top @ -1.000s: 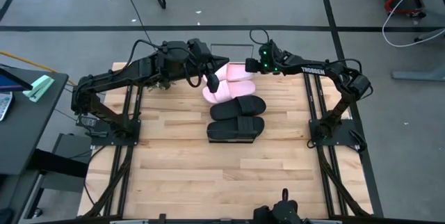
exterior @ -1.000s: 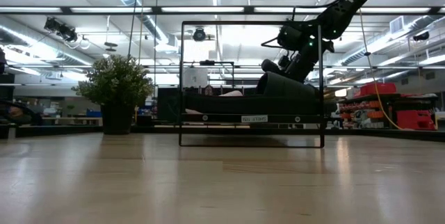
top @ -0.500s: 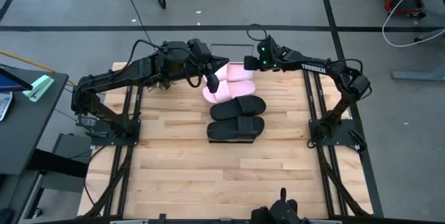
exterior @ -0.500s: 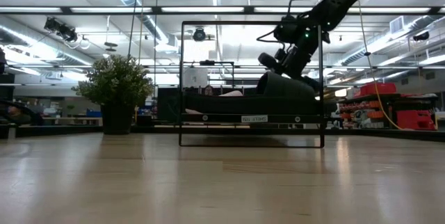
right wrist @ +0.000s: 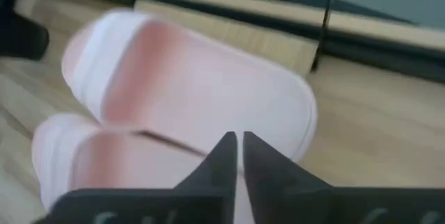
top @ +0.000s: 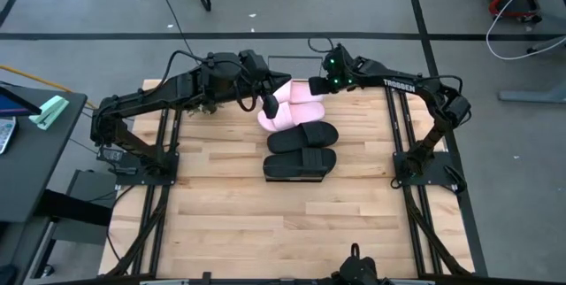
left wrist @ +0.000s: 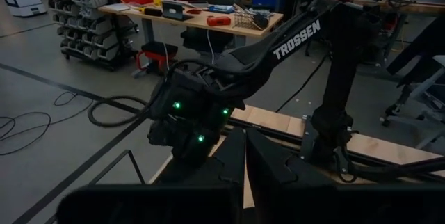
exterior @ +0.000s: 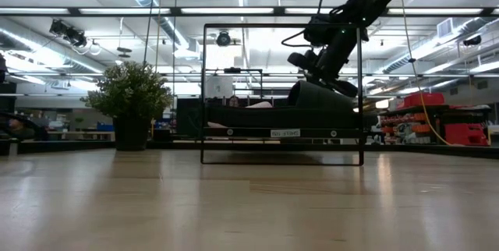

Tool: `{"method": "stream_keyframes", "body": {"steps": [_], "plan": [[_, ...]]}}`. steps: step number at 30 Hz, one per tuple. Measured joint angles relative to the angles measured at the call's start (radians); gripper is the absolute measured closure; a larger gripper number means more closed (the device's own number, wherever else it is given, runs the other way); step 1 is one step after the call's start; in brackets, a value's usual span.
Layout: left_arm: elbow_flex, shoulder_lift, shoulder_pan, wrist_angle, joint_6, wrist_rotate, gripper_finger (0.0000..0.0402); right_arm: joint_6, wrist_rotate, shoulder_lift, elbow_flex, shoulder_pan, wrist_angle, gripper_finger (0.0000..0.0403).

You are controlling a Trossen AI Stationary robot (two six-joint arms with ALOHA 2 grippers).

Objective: Pick and place slides into the shelf
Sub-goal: Return to Home Position

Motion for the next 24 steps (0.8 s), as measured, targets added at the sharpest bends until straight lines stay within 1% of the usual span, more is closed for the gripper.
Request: {"method": "stream_keyframes", "body": {"steps": [3,5,7,10,13,15,18,22,24], "plan": [[0.0,0.0,0.0,0.0,0.001,0.0,0.0392,-0.016,-0.001,0.0,0.0,0.016,-0.043,0.0396],[0.0,0.0,0.0,0.0,0.001,0.0,0.0394,-0.039,0.002,0.0,0.0,0.03,-0.082,0.0395],[0.0,0.0,0.0,0.0,0.001,0.0,0.0394,-0.061,0.009,0.0,0.0,0.045,-0.123,0.0387],[0.0,0.0,0.0,-0.003,0.004,0.0,0.0387,-0.083,0.014,0.0,0.0,0.064,-0.165,0.038],[0.0,0.0,0.0,-0.011,0.033,0.0,0.038,-0.121,0.004,-0.023,0.0,0.092,-0.204,0.0391],[0.0,0.0,0.0,-0.024,0.06,0.0,0.0381,-0.161,0.007,-0.065,0.0,0.118,-0.221,0.0398],[0.0,0.0,0.0,-0.036,0.085,0.017,0.0395,-0.215,0.011,-0.155,0.0,0.159,-0.254,0.0396],[-0.002,0.0,0.015,-0.035,0.079,0.077,0.0393,-0.245,0.069,-0.299,0.0,0.222,-0.326,0.0399],[-0.03,-0.002,0.018,-0.006,0.078,0.084,0.0394,-0.255,0.094,-0.369,0.0,0.263,-0.367,0.0399]]}}
